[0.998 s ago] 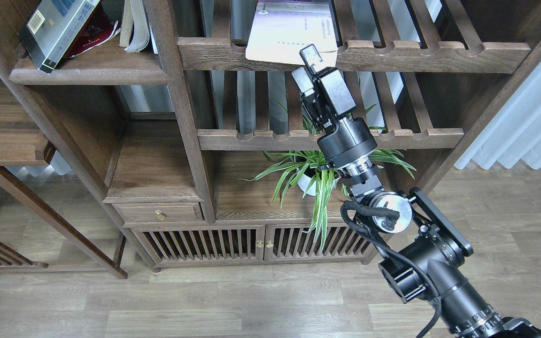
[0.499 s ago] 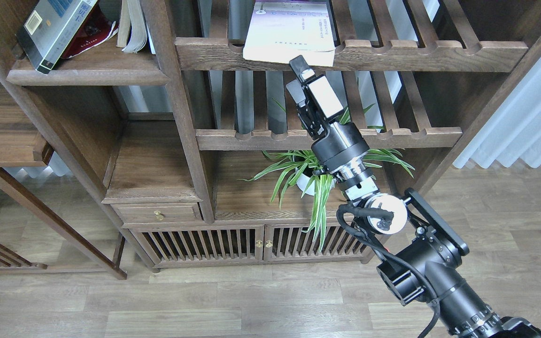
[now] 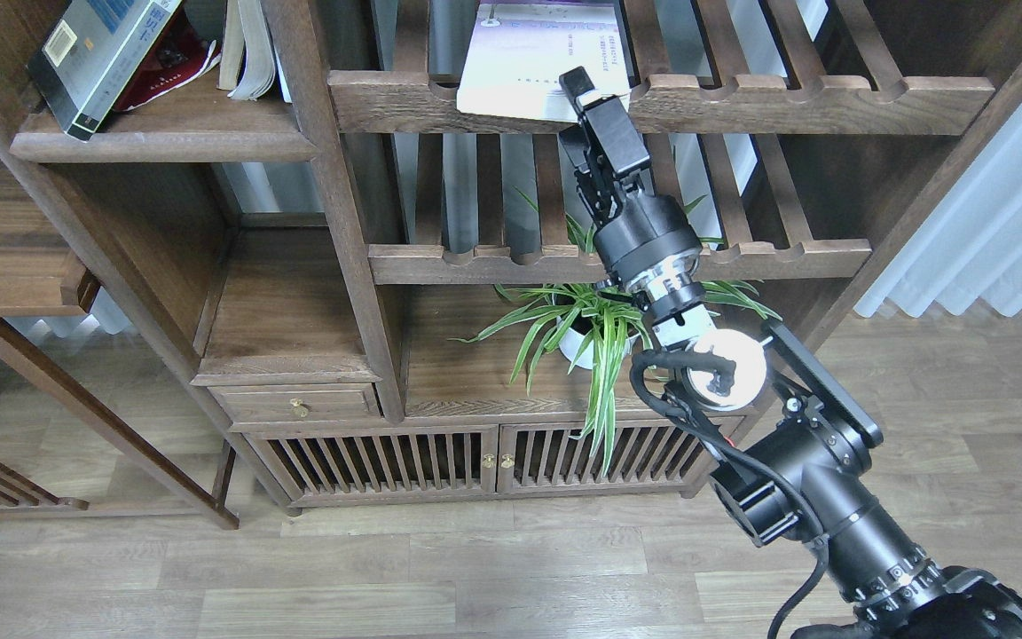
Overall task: Organize books on shelf
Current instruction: 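Reach the right gripper up and pull the white book off the upper shelf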
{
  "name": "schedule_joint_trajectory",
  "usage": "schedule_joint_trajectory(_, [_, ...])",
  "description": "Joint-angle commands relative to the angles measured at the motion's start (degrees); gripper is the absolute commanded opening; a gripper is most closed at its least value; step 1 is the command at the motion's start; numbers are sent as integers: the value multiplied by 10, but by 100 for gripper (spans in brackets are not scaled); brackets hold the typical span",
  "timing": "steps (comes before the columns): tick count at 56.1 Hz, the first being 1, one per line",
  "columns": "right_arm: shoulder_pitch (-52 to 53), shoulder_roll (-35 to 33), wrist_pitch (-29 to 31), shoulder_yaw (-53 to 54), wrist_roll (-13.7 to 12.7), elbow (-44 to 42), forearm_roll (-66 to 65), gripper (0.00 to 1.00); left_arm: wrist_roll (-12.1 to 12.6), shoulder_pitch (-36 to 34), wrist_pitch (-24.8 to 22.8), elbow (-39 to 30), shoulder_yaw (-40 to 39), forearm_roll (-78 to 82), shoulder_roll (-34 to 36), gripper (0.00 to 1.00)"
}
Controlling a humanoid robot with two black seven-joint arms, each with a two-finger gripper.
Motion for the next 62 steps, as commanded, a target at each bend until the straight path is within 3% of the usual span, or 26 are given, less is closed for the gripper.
schedule_joint_trajectory(1, [3,0,4,0,21,1,1,60,0,2,0,0,1,0,1,99])
schedule_joint_trajectory(3, [3,0,4,0,24,1,1,58,0,2,0,0,1,0,1,99])
schedule_joint_trajectory(4, [3,0,6,0,35,1,1,49,0,4,0,0,0,0,1,99])
schedule_joint_trajectory(8, [2,0,13,0,42,1,1,36,-1,7,0,0,0,0,1,99])
schedule_joint_trajectory(14, [-1,0,44,-5,43,1,1,22,-1,8,0,1,0,0,2,99])
schedule_joint_trajectory(18, [-6,0,81,-9,43,1,1,5,-2,12,0,1,0,0,2,99])
schedule_joint_trajectory(45, [-95,0,232,-93,39,57,4,3,-10,43,0,-34,-18,-152,1,98])
schedule_joint_trajectory(57, [-131,0,233,-96,39,70,4,3,-11,129,0,-110,-18,-210,-24,98])
schedule_joint_trajectory(62, [-152,0,233,-97,39,74,-3,3,-10,167,0,-126,-23,-207,-50,93])
